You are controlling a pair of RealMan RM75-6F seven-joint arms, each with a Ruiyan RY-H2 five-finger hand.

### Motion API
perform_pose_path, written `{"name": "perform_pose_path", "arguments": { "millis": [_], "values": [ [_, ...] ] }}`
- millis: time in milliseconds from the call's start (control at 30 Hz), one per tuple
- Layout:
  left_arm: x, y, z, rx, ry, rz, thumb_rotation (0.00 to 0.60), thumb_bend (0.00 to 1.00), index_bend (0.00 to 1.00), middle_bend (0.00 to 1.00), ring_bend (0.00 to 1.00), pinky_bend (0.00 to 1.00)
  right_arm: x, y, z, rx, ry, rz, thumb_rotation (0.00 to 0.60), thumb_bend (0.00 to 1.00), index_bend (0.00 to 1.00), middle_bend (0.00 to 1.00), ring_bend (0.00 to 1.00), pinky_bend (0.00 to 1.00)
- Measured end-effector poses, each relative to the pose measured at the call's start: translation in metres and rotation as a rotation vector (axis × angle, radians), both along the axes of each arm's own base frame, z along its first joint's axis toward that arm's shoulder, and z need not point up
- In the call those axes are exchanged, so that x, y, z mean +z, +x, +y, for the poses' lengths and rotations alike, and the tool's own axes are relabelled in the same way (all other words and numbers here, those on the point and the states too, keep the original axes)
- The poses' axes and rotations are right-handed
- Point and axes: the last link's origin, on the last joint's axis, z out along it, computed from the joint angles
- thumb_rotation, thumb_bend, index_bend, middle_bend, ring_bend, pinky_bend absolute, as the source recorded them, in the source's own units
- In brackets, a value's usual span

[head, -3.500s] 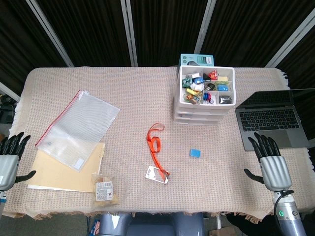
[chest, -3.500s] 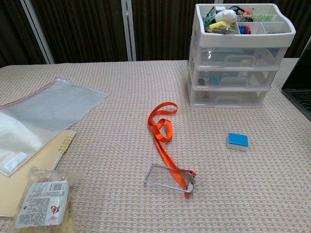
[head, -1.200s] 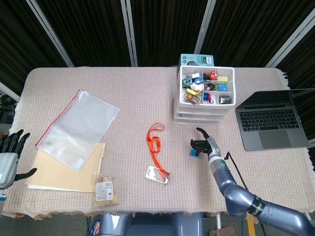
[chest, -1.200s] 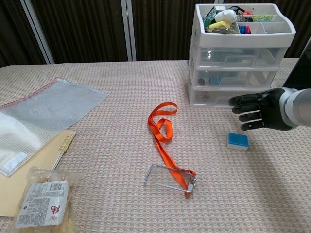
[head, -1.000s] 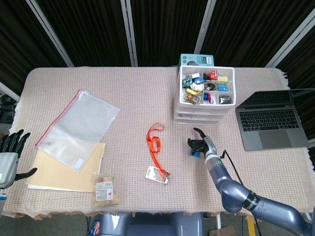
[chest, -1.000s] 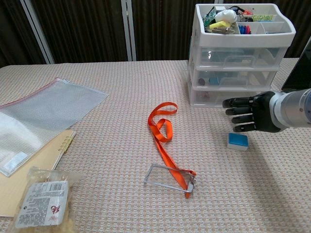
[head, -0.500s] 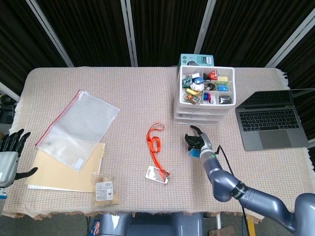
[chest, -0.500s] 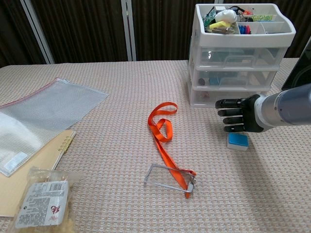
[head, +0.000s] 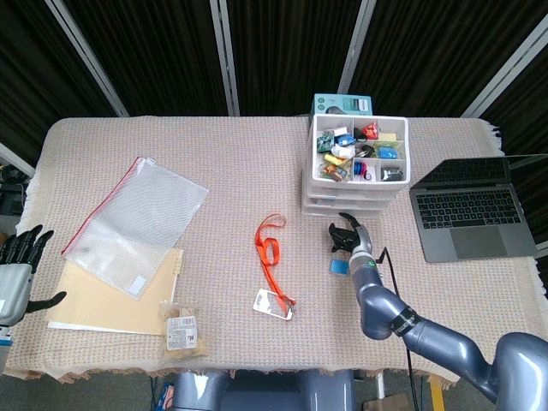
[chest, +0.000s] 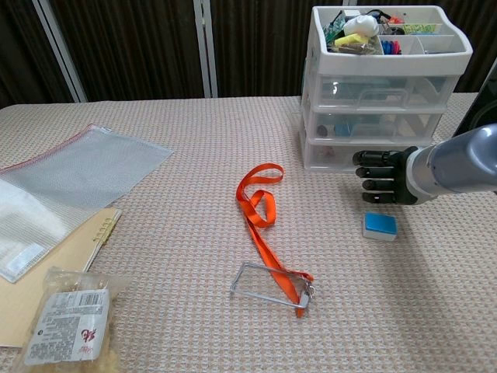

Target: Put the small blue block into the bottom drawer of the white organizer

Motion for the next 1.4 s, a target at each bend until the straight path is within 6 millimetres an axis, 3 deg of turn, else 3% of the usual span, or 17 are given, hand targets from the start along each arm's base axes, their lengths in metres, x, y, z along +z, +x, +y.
{"name": "perform_pose_path", "arguments": {
  "millis": [867,1400],
  "values": [
    [0.000,0.000,0.000,0.012,-0.011,-0.009,0.600,0.15,0.08,0.00,0.00,0.00,-0.003,-0.004,-0.018,-0.127,-0.036,-0.085,0.600,0.48,0.34,0.81,0.82,0.72],
    [0.000,0.000,-0.001,0.014,-0.013,-0.011,0.600,0.15,0.08,0.00,0.00,0.00,-0.007,0.006,0.004,-0.093,0.034,-0.117,0.600,0.48,0.37,0.81,0.82,0.72]
  ]
}}
